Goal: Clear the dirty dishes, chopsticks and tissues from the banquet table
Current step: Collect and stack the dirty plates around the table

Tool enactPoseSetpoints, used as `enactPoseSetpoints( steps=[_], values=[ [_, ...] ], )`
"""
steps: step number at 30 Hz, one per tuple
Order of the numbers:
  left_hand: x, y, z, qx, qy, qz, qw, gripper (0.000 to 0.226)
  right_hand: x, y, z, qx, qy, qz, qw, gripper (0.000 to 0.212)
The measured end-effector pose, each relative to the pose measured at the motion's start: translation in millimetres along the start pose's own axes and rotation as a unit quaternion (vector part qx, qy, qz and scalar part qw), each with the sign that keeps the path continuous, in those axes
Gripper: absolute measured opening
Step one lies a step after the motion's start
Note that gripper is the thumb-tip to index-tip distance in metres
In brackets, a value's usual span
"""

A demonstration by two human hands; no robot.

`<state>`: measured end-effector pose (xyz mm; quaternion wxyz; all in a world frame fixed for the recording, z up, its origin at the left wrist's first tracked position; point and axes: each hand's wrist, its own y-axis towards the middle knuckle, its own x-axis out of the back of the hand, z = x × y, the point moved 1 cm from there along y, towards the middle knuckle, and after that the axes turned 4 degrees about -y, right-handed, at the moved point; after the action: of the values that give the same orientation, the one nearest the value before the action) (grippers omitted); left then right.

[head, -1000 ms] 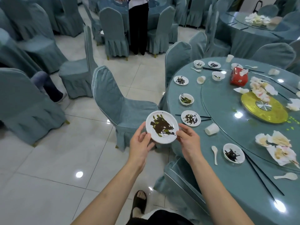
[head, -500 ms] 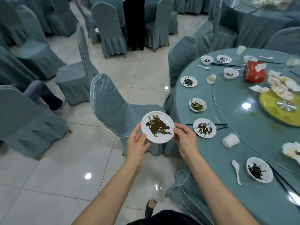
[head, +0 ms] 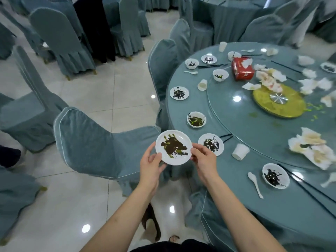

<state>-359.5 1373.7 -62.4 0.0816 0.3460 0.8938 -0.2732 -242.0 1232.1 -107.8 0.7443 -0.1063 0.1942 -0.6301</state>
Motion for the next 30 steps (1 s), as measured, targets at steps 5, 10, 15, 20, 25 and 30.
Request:
enactPoseSetpoints(
  steps=[5, 10, 15, 20, 25, 30],
  values=[
    [-8, 53, -29, 0.011, 0.019, 0.044, 0.999, 0.042, -25, 28, 7, 0.004, 0.015, -0.038, 0.999, 0.02],
    [-10, 94, -51, 0.016, 0.036, 0.076, 0.996, 0.044, -51, 47, 20, 0.015, 0.034, -0.066, 0.997, 0.02],
    [-10, 120, -50, 0.047, 0.051, 0.1, 0.993, 0.045, -50, 61, 7, -0.004, 0.035, -0.108, 0.994, 0.017],
    [-6, 143, -47, 0.064, 0.061, 0.102, 0.991, 0.044, -17, 88, -30, -0.073, 0.024, -0.255, 0.964, 0.013],
    [-9, 153, -40, 0.088, 0.072, 0.103, 0.988, 0.044, 24, 108, -62, -0.152, 0.023, -0.349, 0.924, 0.017],
    [-23, 168, -39, 0.095, 0.064, 0.086, 0.99, 0.045, 44, 129, -69, -0.201, 0.025, -0.381, 0.902, 0.016]
  ],
)
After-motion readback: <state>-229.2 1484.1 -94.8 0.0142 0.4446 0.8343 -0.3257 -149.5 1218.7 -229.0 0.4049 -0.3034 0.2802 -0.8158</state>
